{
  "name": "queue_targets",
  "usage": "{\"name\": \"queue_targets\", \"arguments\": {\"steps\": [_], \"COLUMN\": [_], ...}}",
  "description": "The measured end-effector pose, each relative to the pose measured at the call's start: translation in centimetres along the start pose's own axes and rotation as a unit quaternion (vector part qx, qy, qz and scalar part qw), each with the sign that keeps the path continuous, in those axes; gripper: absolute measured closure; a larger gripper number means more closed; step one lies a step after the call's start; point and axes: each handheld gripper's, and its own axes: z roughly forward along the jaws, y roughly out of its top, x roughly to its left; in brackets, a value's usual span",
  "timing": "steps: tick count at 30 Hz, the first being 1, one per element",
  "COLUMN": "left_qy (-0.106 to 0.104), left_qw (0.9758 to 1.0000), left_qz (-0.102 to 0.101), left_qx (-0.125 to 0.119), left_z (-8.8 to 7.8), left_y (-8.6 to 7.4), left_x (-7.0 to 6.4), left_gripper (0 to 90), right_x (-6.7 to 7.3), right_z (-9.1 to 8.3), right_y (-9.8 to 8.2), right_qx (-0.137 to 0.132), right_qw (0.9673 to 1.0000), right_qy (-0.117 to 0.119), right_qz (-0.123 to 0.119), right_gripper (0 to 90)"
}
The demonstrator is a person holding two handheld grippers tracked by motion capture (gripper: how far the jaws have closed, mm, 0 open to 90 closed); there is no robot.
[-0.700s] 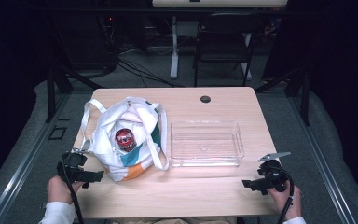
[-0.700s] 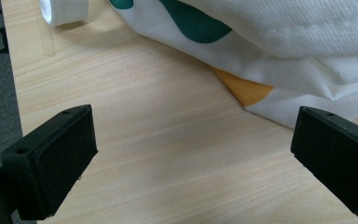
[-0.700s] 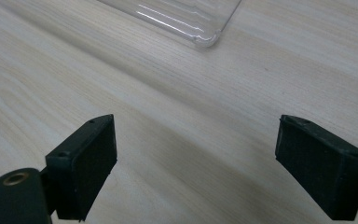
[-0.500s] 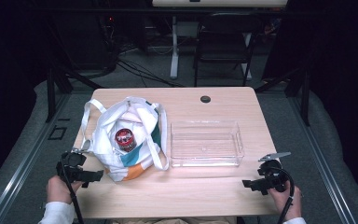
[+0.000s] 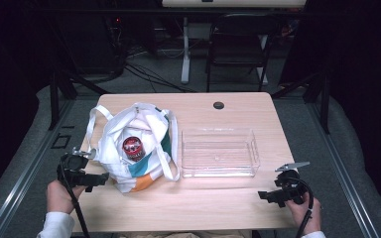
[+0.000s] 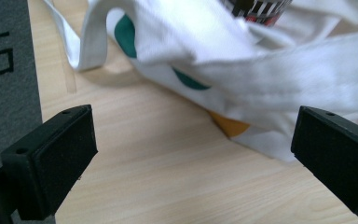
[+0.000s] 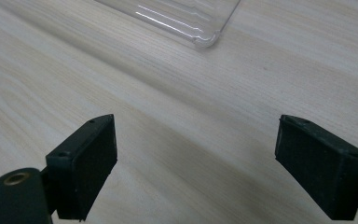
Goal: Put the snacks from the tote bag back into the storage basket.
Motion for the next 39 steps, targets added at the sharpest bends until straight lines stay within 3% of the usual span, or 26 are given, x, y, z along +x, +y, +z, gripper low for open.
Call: {"name": "queue_targets", "arguments": {"steps": [6, 10, 12, 22, 31, 39], "left_qy": [-0.006, -0.010, -0.007, -0.005, -0.009, -0.014], "left_qw": [0.9996, 0.9995, 0.9993, 0.9990, 0.9985, 0.9981], "left_qz": [-0.001, 0.006, 0.015, 0.030, 0.047, 0.056], "left_qx": [-0.028, -0.031, -0.033, -0.032, -0.027, -0.021], "left_z": [-1.9, -2.3, -2.5, -2.6, -2.3, -1.4], "left_y": [2.0, 3.0, 3.9, 6.4, 8.3, 9.6], "left_x": [-0.2, -0.3, -0.7, -1.5, -2.1, -3.0], "left_gripper": [0.4, 0.3, 0.3, 0.2, 0.2, 0.2], "right_x": [0.1, 0.1, 0.4, 0.3, 0.2, 0.1], "right_z": [0.0, -0.1, -0.7, -0.5, -0.7, -0.7], "right_y": [0.0, 0.1, 0.1, 0.1, 0.0, 0.0], "right_qx": [-0.002, -0.005, -0.026, -0.020, -0.030, -0.027], "right_qw": [1.0000, 1.0000, 0.9996, 0.9998, 0.9995, 0.9996], "right_qy": [-0.002, -0.003, -0.012, -0.004, -0.014, -0.010], "right_qz": [-0.002, -0.004, -0.009, -0.008, -0.003, -0.002], "right_gripper": [12.5, 12.8, 13.0, 13.0, 13.3, 13.3]}}
